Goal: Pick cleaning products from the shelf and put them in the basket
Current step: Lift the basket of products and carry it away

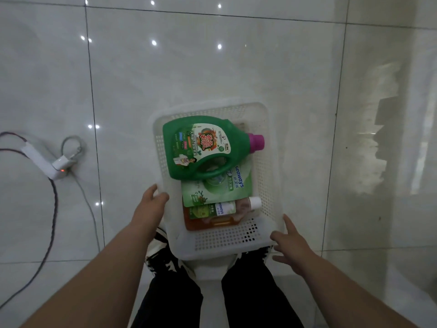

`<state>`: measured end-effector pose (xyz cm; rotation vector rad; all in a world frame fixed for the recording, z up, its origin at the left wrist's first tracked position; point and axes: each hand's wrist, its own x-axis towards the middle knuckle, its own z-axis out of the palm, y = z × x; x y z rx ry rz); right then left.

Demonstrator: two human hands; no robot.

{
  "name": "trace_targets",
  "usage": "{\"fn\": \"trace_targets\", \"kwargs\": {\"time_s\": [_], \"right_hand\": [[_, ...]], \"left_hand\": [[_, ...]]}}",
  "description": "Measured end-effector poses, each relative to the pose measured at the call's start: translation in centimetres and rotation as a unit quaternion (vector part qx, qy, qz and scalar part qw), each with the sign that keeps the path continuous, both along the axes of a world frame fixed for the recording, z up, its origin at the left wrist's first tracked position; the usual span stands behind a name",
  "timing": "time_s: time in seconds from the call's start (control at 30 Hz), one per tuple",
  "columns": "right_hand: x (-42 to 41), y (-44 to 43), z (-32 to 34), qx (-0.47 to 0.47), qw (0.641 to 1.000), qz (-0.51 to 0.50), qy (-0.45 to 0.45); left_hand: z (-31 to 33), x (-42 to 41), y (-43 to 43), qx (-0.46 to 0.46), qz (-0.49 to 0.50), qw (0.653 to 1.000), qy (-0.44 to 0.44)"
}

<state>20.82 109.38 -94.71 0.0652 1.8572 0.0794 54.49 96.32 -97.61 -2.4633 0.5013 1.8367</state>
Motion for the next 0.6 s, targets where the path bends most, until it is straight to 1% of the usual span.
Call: {"fn": "trace_targets", "kwargs": {"time_s": [0.03, 0.1, 0.17, 0.27, 0.37, 0.47, 0.6], "right_hand": [[0.2, 0.1, -0.1, -0.004, 1.0, -0.028, 0.003], [0.4, 0.0, -0.3, -0.018, 0.999, -0.047, 0.019], [0.2, -0.1, -0.6, -0.024, 0.998, -0.057, 0.029], [-0.2, -0.1, -0.6, -0.027, 0.997, -0.075, 0.019], [-0.7, -0.7, -0.6, -0.043, 0.996, -0.084, -0.001], [-1.1, -2.7, -0.7, -0.054, 0.996, -0.075, -0.016], [-1.2, -6.7, -0.8, -0.063, 0.995, -0.075, -0.024]], "left_hand": [[0.5, 0.0, 1.7, 0.051, 0.001, 0.998, 0.019], [1.9, -0.1, 5.4, 0.143, 0.028, 0.987, 0.067], [2.4, -0.5, 8.2, 0.179, 0.054, 0.978, 0.09], [1.6, -1.4, 9.5, 0.167, 0.088, 0.979, 0.079], [1.0, -2.1, 8.4, 0.145, 0.099, 0.982, 0.065], [1.0, -2.7, 5.8, 0.128, 0.099, 0.985, 0.053], [0.9, -3.1, 0.8, 0.087, 0.067, 0.993, 0.051]]}}
